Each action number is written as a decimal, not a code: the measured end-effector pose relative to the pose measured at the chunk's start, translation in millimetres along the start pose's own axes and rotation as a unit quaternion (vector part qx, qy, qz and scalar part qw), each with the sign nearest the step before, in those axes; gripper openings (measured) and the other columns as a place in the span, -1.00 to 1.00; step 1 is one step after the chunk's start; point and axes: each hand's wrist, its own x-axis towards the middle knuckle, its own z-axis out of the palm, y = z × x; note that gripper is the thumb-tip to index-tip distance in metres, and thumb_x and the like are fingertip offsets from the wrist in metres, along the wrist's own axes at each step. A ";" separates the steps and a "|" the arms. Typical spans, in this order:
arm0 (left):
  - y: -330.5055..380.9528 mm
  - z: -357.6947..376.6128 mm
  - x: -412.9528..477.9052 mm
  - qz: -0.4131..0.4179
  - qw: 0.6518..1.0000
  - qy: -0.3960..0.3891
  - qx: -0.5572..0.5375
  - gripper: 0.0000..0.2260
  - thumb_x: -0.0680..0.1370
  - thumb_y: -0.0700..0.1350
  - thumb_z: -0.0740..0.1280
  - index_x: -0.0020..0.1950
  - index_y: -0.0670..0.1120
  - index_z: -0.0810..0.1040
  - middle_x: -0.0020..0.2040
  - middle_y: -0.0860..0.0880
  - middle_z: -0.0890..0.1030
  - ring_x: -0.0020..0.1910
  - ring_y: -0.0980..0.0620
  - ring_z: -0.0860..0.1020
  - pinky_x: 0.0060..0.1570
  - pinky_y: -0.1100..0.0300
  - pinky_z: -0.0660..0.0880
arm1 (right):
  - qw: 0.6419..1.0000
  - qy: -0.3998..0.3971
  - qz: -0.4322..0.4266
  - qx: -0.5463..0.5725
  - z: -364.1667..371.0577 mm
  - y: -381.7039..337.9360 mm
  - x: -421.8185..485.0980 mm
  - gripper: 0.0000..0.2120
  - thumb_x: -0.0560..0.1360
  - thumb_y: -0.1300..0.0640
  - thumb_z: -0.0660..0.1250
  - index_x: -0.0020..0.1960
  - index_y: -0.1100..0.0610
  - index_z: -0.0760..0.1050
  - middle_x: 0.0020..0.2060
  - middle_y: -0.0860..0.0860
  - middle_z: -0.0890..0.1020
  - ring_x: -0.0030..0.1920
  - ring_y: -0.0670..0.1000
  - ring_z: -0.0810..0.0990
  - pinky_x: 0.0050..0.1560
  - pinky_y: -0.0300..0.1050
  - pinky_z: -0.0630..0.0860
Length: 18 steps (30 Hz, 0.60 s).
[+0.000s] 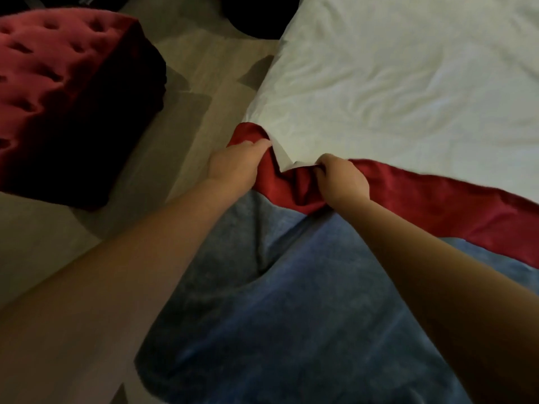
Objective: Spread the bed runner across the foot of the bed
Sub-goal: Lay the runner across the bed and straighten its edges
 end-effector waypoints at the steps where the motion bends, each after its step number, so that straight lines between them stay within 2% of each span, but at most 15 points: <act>1: -0.9 1.3 7.9 0.007 1.000 -0.011 0.006 -0.57 0.58 -0.15 0.12 0.46 0.08 0.26 0.24 -0.13 0.50 0.15 -0.20 0.52 0.02 -0.04 0.49 | 1.000 0.007 0.007 0.007 0.9 0.5 4.3 -0.77 0.60 0.06 0.11 0.10 0.11 0.49 -0.01 0.09 0.63 0.01 0.16 0.58 -0.19 -0.07 0.41; 4: -3.7 3.1 33.3 0.016 0.998 -0.053 0.021 -0.57 0.62 -0.07 0.10 0.49 0.14 0.21 0.33 -0.12 0.46 0.23 -0.19 0.48 0.08 0.04 0.42 | 0.999 0.030 0.018 0.026 1.6 -1.8 16.8 -0.77 0.59 0.02 0.15 0.04 0.13 0.51 -0.03 0.09 0.63 0.00 0.17 0.57 -0.18 -0.04 0.43; 5: -6.7 4.2 42.2 0.020 0.998 -0.060 0.017 -0.60 0.62 -0.03 0.11 0.48 0.14 0.26 0.33 -0.11 0.47 0.23 -0.17 0.48 0.08 0.12 0.40 | 0.999 0.032 0.019 0.027 1.2 -3.5 20.1 -0.76 0.59 0.01 0.16 0.04 0.13 0.51 -0.03 0.09 0.64 0.00 0.17 0.58 -0.18 -0.04 0.44; 6: -9.3 5.4 50.7 0.017 0.998 -0.063 -0.011 -0.64 0.61 0.03 0.14 0.41 0.11 0.37 0.28 -0.09 0.52 0.20 -0.13 0.50 0.03 0.25 0.39 | 0.999 0.032 0.021 0.023 0.4 -4.8 23.2 -0.77 0.58 0.00 0.17 0.04 0.13 0.51 -0.03 0.09 0.64 0.01 0.16 0.58 -0.17 -0.04 0.45; 8: -12.8 7.4 64.3 0.034 0.998 -0.057 0.001 -0.68 0.57 0.10 0.17 0.19 0.02 0.57 0.13 -0.07 0.60 0.09 -0.07 0.53 -0.30 0.51 0.33 | 0.999 0.032 0.029 0.014 -0.6 -6.4 27.9 -0.77 0.58 0.00 0.18 0.05 0.11 0.52 -0.02 0.07 0.64 0.01 0.15 0.58 -0.17 -0.05 0.45; 9: -13.2 5.9 70.3 0.045 0.997 -0.063 0.015 -0.72 0.56 0.06 0.17 0.13 -0.02 0.58 0.09 -0.09 0.60 0.06 -0.08 0.54 -0.39 0.43 0.31 | 0.999 0.033 0.035 0.012 -0.6 -7.4 30.0 -0.77 0.58 0.00 0.18 0.05 0.11 0.53 -0.02 0.06 0.64 0.01 0.14 0.58 -0.18 -0.06 0.44; 11: -14.3 -2.3 78.1 0.057 0.993 -0.072 0.067 -0.79 0.57 -0.10 0.16 0.11 -0.05 0.53 0.06 -0.13 0.58 0.04 -0.15 0.53 -0.32 0.22 0.26 | 0.998 0.031 0.047 0.012 0.2 -10.7 34.9 -0.77 0.59 0.01 0.18 0.05 0.10 0.53 -0.02 0.05 0.63 0.01 0.13 0.58 -0.20 -0.10 0.39; 14: -27.5 -11.9 85.5 0.076 0.991 -0.050 0.096 -0.81 0.56 -0.17 0.15 0.12 -0.05 0.50 0.09 -0.14 0.57 0.05 -0.18 0.54 -0.23 0.15 0.26 | 0.997 0.029 0.068 0.012 2.3 -16.9 42.9 -0.77 0.59 0.02 0.17 0.05 0.12 0.53 -0.02 0.07 0.63 0.00 0.13 0.57 -0.21 -0.11 0.36; 18: -59.6 -10.3 97.4 0.042 0.991 -0.059 0.112 -0.81 0.56 -0.18 0.17 0.10 -0.07 0.53 0.12 -0.15 0.58 0.10 -0.19 0.56 -0.11 0.09 0.43 | 0.995 0.038 0.097 0.004 1.5 -22.5 53.6 -0.78 0.60 0.04 0.16 0.02 0.15 0.51 -0.06 0.08 0.62 -0.05 0.14 0.57 -0.23 -0.10 0.36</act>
